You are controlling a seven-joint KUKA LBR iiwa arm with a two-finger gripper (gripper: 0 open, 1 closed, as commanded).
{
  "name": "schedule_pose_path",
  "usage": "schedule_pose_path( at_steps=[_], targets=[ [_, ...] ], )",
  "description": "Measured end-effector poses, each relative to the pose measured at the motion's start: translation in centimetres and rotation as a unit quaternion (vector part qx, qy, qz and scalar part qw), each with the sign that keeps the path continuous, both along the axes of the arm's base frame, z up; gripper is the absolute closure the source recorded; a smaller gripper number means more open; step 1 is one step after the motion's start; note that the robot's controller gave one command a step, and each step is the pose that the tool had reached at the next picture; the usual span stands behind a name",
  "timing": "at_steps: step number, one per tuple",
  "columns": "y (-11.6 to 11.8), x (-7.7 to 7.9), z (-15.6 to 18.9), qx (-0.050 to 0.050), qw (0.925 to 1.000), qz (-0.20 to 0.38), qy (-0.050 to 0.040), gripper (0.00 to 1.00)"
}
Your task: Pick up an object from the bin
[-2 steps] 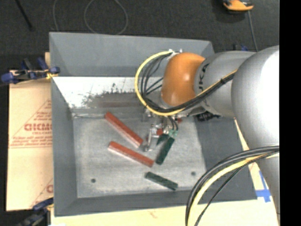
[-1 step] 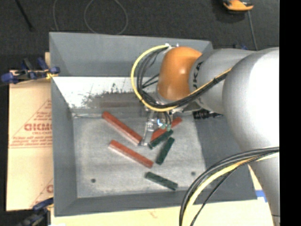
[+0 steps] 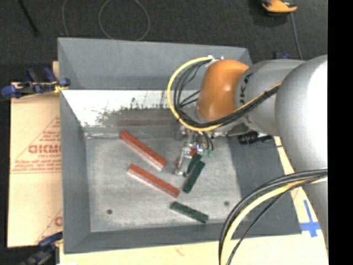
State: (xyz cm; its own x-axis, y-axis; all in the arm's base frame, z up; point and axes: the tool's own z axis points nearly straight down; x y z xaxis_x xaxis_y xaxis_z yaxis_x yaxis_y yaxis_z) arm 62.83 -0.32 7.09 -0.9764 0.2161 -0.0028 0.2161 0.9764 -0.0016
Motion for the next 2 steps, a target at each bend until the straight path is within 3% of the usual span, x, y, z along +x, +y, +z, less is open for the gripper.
schedule_pose_path(
  at_steps=[1,2],
  targets=[
    [-4.63,-6.28,-0.06,0.000,0.9999,-0.012,0.0017,0.00],
    [-4.32,-6.05,-0.02,0.001,1.0000,-0.010,-0.0007,1.00]
  ],
)
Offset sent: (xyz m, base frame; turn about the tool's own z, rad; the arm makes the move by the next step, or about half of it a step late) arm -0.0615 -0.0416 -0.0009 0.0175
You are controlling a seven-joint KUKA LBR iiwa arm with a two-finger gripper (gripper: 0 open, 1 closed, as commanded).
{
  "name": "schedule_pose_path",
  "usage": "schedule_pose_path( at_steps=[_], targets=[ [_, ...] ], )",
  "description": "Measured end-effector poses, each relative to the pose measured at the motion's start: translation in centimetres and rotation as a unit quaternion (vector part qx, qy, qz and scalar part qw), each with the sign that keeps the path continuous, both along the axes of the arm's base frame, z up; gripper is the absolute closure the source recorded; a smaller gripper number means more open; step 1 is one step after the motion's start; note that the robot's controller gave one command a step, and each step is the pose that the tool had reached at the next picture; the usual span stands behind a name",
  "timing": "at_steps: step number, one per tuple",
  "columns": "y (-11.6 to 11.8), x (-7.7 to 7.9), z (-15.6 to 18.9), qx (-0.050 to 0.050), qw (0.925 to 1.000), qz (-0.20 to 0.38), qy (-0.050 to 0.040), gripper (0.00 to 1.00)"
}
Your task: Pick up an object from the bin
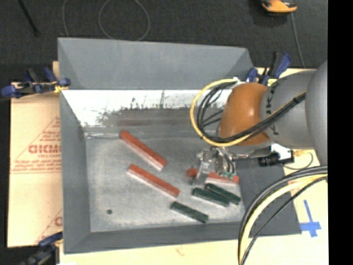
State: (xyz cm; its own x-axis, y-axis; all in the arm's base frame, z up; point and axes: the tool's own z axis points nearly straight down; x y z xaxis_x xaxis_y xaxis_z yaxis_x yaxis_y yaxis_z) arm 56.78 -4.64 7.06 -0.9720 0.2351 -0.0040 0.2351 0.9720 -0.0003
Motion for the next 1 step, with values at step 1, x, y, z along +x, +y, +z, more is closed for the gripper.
schedule_pose_path(
  at_steps=[1],
  targets=[
    [-3.78,-4.49,13.89,-0.001,0.9991,0.043,-0.0027,1.00]
  ],
)
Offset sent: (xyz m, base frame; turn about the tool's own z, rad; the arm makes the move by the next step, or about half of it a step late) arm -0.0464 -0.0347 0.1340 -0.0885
